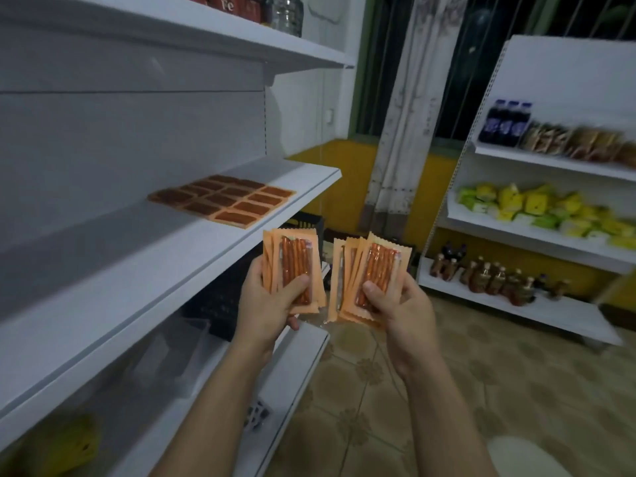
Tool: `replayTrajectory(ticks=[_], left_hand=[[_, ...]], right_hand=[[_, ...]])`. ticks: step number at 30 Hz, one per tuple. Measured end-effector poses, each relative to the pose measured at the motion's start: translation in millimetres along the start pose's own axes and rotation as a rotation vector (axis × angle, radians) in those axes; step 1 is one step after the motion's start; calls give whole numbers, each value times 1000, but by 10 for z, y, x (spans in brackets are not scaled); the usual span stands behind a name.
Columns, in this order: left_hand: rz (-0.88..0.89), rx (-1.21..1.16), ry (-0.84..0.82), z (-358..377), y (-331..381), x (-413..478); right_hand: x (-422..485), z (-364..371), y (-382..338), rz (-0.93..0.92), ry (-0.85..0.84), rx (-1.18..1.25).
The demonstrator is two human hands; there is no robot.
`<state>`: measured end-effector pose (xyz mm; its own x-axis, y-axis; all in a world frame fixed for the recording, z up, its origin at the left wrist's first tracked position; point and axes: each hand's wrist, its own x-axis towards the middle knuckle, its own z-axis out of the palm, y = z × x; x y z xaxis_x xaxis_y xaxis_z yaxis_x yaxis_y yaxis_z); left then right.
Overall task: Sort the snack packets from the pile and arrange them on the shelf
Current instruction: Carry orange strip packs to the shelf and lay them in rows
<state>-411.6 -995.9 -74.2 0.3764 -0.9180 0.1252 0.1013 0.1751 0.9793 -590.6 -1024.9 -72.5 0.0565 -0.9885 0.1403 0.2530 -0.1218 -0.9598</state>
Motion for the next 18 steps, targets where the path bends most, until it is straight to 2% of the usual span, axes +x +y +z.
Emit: replayTrajectory(ticks=[12, 18], left_hand=[[-20, -80, -111, 367, -209, 1713], [-12, -103, -138, 317, -237, 2234]], right_hand=[[1765, 382, 187, 14, -37, -92], [2324, 665, 280, -20, -63, -134]])
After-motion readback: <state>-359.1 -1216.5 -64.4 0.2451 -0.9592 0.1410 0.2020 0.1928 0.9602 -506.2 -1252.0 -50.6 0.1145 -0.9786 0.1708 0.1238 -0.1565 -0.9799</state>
